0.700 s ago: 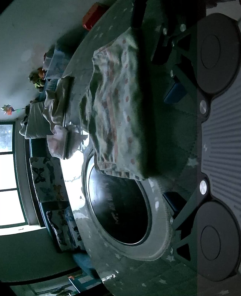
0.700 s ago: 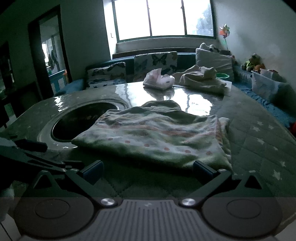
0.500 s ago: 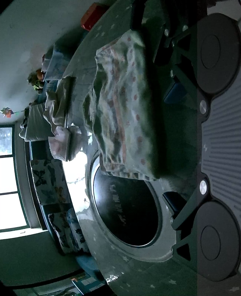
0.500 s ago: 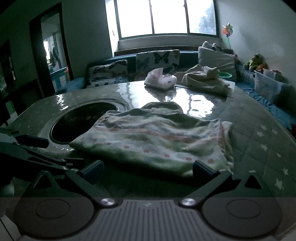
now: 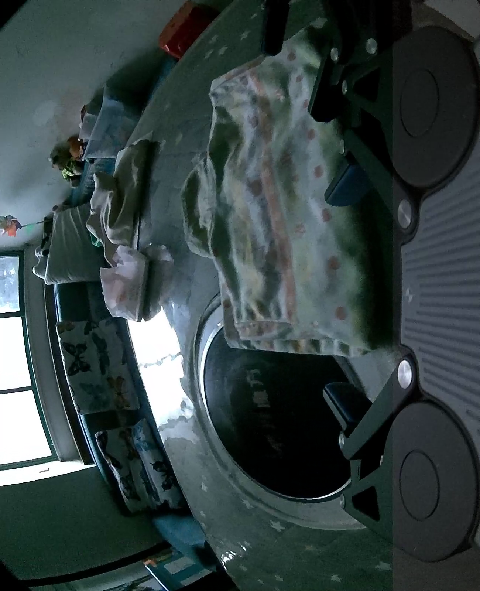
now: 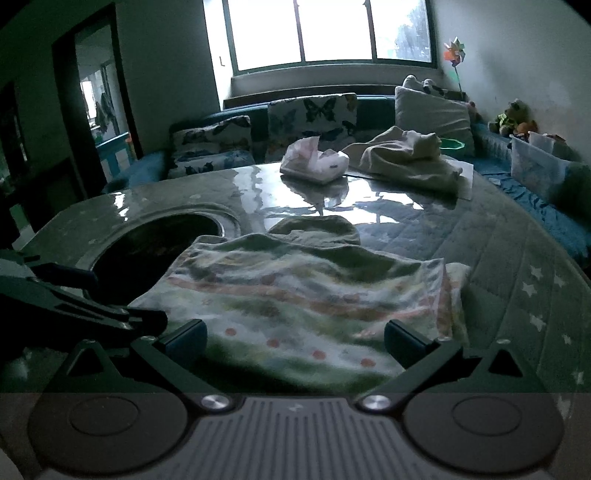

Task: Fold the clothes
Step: 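Grasp the pale green patterned shirt edge with the right gripper and lift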

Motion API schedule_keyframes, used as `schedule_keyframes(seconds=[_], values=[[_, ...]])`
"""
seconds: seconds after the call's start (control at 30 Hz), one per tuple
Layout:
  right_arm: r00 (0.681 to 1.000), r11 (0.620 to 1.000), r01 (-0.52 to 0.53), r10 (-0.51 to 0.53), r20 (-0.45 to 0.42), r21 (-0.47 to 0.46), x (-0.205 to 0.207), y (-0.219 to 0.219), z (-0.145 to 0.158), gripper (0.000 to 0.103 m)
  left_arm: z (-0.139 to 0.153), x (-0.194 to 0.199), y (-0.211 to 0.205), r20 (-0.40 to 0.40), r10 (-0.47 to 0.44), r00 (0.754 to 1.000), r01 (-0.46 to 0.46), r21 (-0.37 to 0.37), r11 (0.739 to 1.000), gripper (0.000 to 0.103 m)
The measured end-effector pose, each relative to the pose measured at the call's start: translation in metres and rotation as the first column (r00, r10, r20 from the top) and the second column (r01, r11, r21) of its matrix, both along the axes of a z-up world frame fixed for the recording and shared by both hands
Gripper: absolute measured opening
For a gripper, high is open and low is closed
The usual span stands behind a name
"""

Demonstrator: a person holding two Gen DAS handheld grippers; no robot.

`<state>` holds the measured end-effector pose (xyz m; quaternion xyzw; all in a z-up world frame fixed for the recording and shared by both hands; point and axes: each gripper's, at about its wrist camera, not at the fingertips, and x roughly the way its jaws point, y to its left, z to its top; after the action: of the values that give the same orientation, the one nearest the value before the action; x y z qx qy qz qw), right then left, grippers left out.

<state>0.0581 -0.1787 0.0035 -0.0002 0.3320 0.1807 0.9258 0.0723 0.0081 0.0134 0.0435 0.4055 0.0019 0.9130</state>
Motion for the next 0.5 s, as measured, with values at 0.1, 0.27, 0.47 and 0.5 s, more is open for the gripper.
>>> schedule_keyframes(seconds=[0.1, 0.27, 0.47, 0.5], values=[[1.0, 1.0, -0.006, 0.006, 0.004, -0.014, 0.012, -0.001, 0.002, 0.103, 0.001, 0.014, 0.002, -0.003, -0.002, 1.0, 0.002, 0.001, 1.0, 0.103], [1.0, 1.0, -0.001, 0.001, -0.011, -0.021, 0.041, -0.005, 0.004, 0.094, 0.004, 0.035, 0.006, -0.011, -0.02, 1.0, 0.02, 0.011, 1.0, 0.103], [0.999, 0.999, 0.004, -0.005, -0.033, -0.034, 0.087, -0.003, 0.003, 0.085, 0.005, 0.057, 0.014, -0.014, -0.029, 0.999, 0.028, -0.005, 1.0, 0.103], [0.999, 0.999, 0.003, -0.004, -0.038, -0.034, 0.095, -0.002, 0.002, 0.084, 0.005, 0.061, 0.015, -0.014, -0.03, 0.999, 0.03, -0.007, 1.0, 0.103]])
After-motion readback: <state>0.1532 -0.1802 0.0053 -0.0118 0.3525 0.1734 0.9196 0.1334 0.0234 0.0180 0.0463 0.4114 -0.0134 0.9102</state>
